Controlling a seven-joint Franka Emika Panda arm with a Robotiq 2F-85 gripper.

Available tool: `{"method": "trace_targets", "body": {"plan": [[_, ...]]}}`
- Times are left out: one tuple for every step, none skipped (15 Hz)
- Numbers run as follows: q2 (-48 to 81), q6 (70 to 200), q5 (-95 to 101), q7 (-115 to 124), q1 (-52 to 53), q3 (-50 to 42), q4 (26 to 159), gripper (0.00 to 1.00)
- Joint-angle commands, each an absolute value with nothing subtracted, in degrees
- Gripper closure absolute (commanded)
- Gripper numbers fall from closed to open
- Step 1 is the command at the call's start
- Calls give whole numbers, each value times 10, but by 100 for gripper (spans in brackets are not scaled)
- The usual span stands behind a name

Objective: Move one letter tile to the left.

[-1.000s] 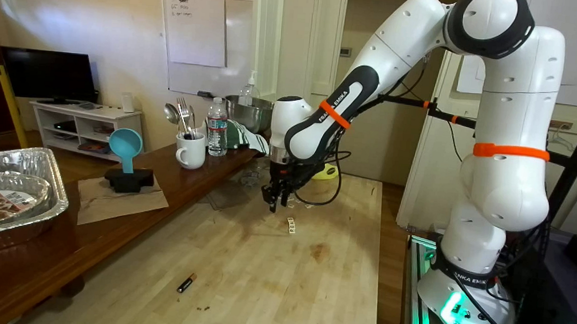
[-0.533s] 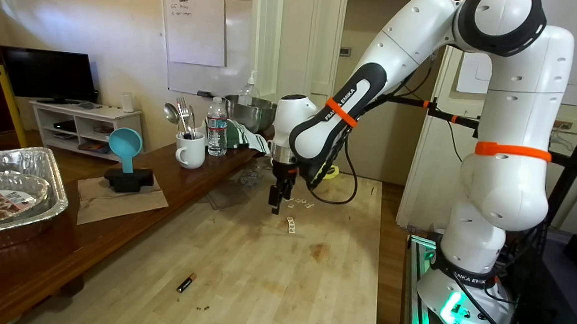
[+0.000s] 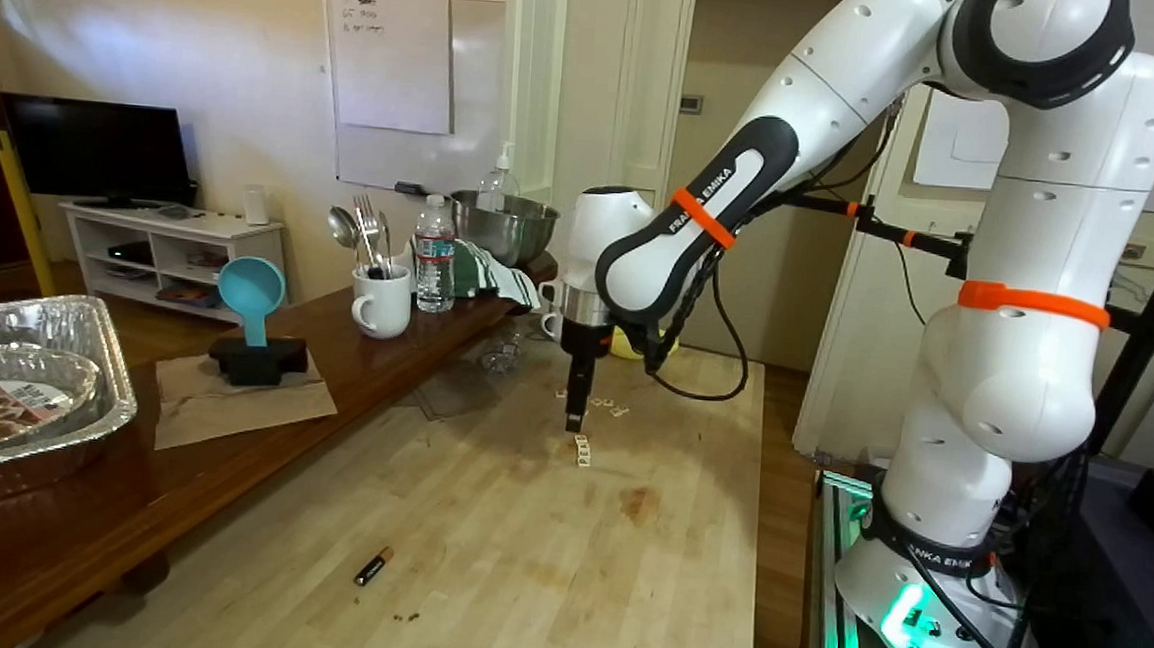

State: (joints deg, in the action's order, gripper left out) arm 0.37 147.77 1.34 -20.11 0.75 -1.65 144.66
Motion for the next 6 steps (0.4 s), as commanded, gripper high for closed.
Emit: {"method": "trace_targets", "body": {"plan": [[-33, 1461, -11, -266, 3, -13, 1472, 0], [-37, 1465, -12, -274, 3, -14, 1475, 0], [-13, 1476, 5, -241, 4, -13, 1457, 0], [-17, 1476, 4, -247, 5, -14, 1460, 0], [-20, 1476, 4, -250, 5, -14, 1461, 0], [-21, 1476, 4, -251, 5, -14, 1461, 0]]}}
